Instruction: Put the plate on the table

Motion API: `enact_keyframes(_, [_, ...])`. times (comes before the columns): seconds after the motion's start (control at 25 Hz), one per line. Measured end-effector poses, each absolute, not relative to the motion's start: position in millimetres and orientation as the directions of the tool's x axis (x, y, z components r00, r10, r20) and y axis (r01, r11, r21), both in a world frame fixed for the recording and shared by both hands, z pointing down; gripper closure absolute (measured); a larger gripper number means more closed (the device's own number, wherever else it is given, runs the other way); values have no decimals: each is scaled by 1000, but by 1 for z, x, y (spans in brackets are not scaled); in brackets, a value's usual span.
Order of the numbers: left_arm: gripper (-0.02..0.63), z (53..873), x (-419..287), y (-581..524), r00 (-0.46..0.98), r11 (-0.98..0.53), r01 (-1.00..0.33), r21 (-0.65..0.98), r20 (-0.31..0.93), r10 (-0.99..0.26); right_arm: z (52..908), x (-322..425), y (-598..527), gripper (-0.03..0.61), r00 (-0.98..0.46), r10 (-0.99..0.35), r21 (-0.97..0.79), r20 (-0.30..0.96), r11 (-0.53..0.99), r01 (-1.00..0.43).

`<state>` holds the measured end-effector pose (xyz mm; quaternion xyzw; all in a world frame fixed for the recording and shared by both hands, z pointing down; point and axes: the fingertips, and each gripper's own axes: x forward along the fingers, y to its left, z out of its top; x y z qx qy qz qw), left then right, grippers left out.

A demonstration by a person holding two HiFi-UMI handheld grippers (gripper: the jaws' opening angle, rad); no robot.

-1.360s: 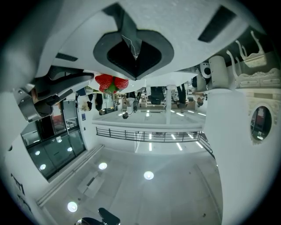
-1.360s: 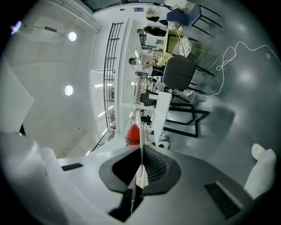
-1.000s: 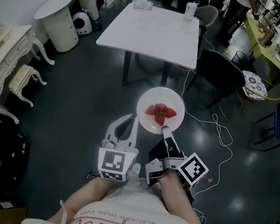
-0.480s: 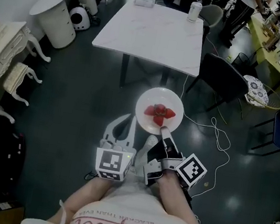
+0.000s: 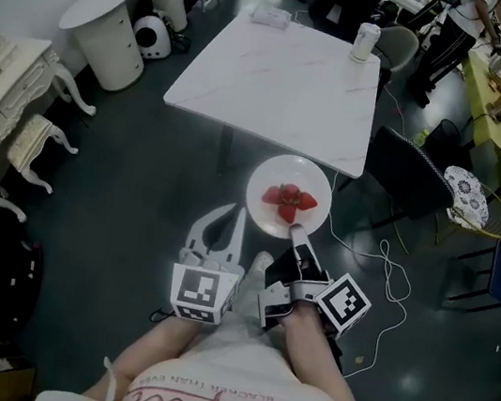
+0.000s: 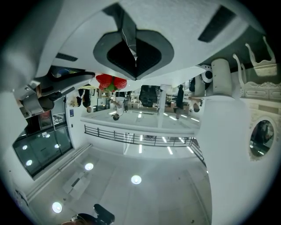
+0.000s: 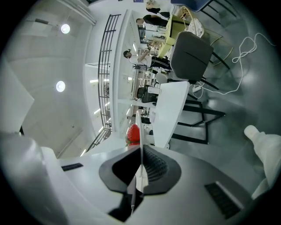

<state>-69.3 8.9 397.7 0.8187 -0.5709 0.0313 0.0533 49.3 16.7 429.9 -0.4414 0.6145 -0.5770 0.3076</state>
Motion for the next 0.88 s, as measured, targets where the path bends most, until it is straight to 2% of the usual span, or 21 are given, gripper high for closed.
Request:
enact_keyframes(0.52, [609,393,-31,-155,312,-312,-950,15,120,-943,424,82,-154,568,-477,-869,-980,134,-46,-192])
enact_keyframes(0.88, [609,401,-30,-219,269,-271,-963,6,131,-954,430,93,-230,566,-500,-854,-981,143,-55,-188])
